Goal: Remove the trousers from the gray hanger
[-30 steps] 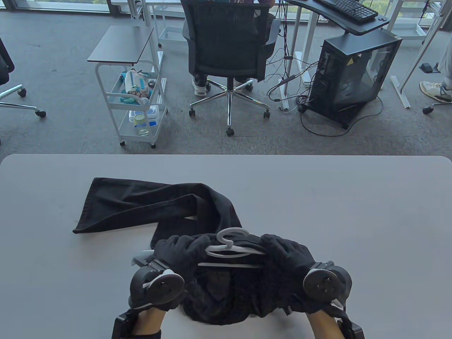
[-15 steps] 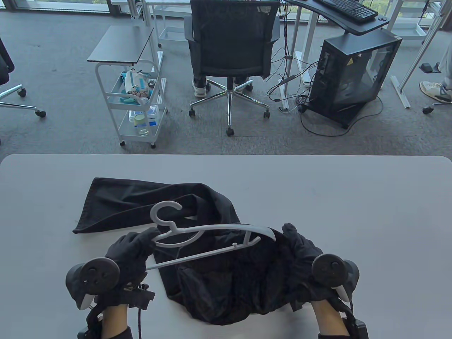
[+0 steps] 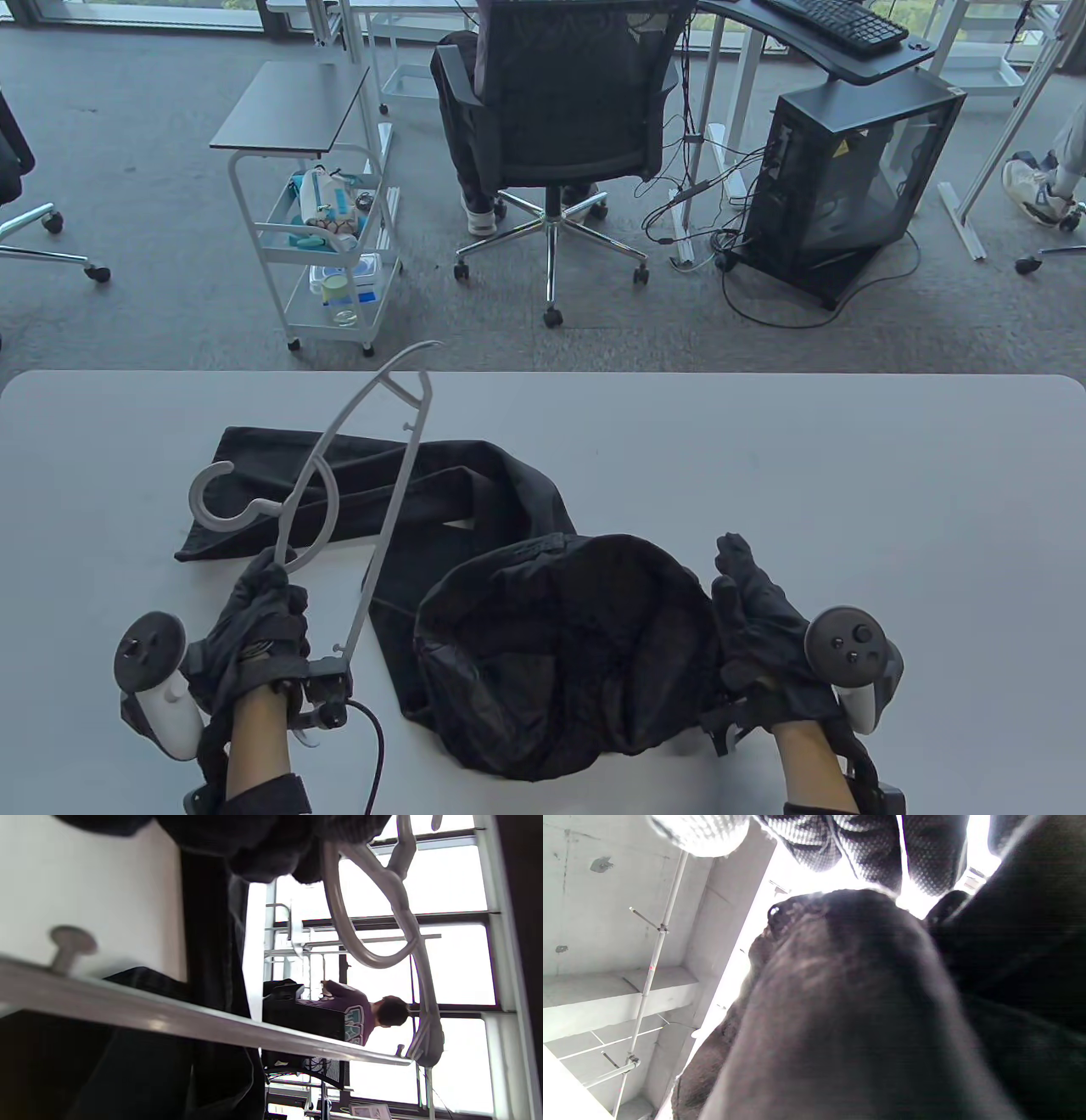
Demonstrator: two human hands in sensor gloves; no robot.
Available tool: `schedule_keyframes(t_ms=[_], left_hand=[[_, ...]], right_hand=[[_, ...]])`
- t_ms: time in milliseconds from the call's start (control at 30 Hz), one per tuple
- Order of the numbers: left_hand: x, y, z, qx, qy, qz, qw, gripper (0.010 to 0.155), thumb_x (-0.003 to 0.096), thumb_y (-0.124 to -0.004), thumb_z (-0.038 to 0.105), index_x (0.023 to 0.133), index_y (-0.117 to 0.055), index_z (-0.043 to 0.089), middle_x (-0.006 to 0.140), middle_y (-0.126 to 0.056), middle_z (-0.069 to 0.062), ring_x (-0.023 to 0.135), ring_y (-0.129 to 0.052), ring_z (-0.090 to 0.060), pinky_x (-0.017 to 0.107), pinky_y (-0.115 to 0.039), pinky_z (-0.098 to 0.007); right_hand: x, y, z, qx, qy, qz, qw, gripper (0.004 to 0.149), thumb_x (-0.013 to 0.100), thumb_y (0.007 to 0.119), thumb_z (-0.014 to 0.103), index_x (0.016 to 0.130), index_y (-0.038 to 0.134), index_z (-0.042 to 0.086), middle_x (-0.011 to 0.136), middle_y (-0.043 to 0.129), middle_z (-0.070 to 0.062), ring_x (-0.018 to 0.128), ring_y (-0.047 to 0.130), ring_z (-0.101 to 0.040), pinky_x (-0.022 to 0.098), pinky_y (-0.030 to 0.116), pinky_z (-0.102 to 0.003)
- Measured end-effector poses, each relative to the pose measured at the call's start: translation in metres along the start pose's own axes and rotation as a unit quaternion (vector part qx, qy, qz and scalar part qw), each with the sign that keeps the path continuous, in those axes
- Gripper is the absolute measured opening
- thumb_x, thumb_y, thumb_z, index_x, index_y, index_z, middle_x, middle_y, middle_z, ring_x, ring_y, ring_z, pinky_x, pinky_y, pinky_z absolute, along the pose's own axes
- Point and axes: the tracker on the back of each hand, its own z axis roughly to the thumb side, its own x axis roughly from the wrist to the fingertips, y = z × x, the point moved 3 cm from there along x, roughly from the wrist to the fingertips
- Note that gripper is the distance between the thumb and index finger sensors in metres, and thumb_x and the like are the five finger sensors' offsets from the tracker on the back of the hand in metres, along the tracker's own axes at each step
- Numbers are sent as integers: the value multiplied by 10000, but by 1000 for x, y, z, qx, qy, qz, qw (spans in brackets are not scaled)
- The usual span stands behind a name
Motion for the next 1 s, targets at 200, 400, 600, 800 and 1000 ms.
schedule_keyframes(t_ms=[200,400,600,800,1000], left_hand=[[22,13,-44,-30,131,7,991,539,560,-602,399,1085,-538,291,732,-863,-29,381,-891,-133,308,-874,-347],[29,8,-60,-1,172,9,985,563,573,-604,364,1109,-491,236,773,-837,-68,410,-898,-152,320,-879,-353],[34,1,-59,45,109,-12,993,703,572,-598,363,1108,-281,37,1010,-503,-318,751,-744,-482,506,-702,-595],[22,-5,-44,52,59,-6,997,804,574,-587,481,1101,-213,2,1080,-270,-406,887,-493,-642,580,-522,-738],[10,-9,-30,86,17,7,996,817,567,-594,500,1105,-234,1,1087,-200,-424,910,-262,-734,573,-392,-797]], right_hand=[[1,4,-4,-2,8,13,1000,732,512,552,558,1077,522,94,1023,681,-219,880,706,-537,548,613,-695],[3,2,-12,-6,25,8,1000,731,513,558,556,1077,526,91,1025,678,-221,885,691,-547,550,608,-698],[5,1,-22,-16,48,12,999,732,513,559,556,1077,529,91,1030,673,-225,889,679,-557,551,601,-701],[4,-2,-26,-25,62,13,998,733,514,557,561,1076,538,90,1034,667,-230,892,664,-568,554,593,-705],[2,-8,-24,-38,69,5,997,732,518,564,566,1077,549,94,1045,655,-231,903,639,-581,559,578,-715]])
